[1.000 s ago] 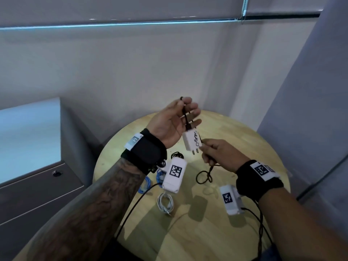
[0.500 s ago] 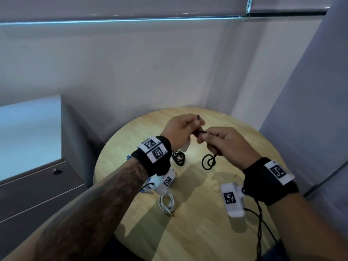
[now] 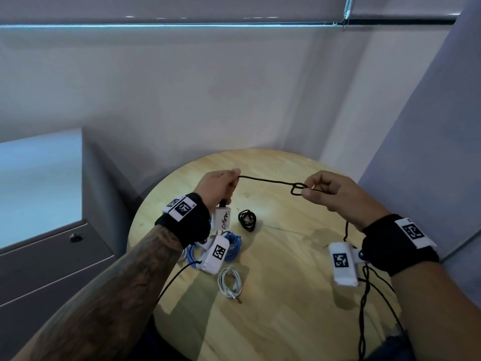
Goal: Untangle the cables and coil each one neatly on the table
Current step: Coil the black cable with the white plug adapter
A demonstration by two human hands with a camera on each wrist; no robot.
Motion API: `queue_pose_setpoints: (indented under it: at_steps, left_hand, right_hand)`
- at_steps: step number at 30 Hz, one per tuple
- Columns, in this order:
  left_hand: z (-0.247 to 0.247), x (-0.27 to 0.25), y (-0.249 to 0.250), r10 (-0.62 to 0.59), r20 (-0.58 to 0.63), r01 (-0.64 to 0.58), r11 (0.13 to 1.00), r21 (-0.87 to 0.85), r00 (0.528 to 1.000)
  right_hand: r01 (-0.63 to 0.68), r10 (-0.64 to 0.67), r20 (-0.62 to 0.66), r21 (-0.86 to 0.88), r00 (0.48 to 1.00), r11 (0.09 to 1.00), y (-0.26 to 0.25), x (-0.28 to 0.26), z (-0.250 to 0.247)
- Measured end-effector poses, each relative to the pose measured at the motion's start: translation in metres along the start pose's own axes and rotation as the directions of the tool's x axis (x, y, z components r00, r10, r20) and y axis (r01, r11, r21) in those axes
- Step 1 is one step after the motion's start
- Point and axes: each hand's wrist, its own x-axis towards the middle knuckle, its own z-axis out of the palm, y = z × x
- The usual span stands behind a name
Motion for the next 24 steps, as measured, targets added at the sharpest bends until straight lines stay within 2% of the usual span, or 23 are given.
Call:
queue_pose_setpoints:
  at_steps: [2, 4, 7, 12, 15, 18, 21, 24]
  left_hand:
    - [0.002, -0.002, -0.003, -0.097, 0.025, 0.099, 0.99, -0.1, 0.995]
    - [0.0, -0.002, -0.004, -0.173, 0.081, 0.189, 0.949, -0.253, 0.981]
    - [-0.019, 0.009, -0.003, -0.254, 0.159, 0.299, 0.767, -0.568, 0.954]
    - [-0.03, 0.011, -0.007, -0.225, 0.279, 0.358, 0.61, -0.707, 0.934]
    - [-0.025, 0.006, 0.001, -0.136, 0.24, 0.276, 0.488, -0.828, 0.961]
    - [-0.022, 0.004, 0.014, -0.024, 0.148, 0.143, 0.448, -0.882, 0.989]
    - [-0.02, 0.012, 0.015, 0.048, 0.04, 0.009, 0.511, -0.86, 0.998]
    - [-0.018, 0.018, 0.002, 0.077, -0.089, -0.118, 0.65, -0.751, 0.993]
  right_hand:
    - [-0.014, 0.012, -0.065, -0.03, 0.998, 0.999, 0.005, 0.006, 0.0]
    - [-0.067, 0.05, -0.187, -0.089, 0.981, 0.994, 0.018, 0.013, -0.004]
    - [-0.184, 0.117, -0.34, -0.174, 0.933, 0.967, 0.039, 0.019, -0.022]
    - [-0.259, 0.125, -0.311, -0.441, 0.942, 0.859, 0.057, 0.024, -0.016]
    - [-0.252, 0.187, -0.17, -0.578, 0.968, 0.776, 0.057, 0.023, 0.006]
    - [-0.114, 0.206, 0.066, -0.653, 0.976, 0.749, 0.047, 0.015, 0.045]
    - [0.036, 0.17, 0.252, -0.649, 0.953, 0.76, 0.027, 0.004, 0.079]
    - [0.136, 0.075, 0.367, -0.517, 0.927, 0.845, -0.002, -0.007, 0.088]
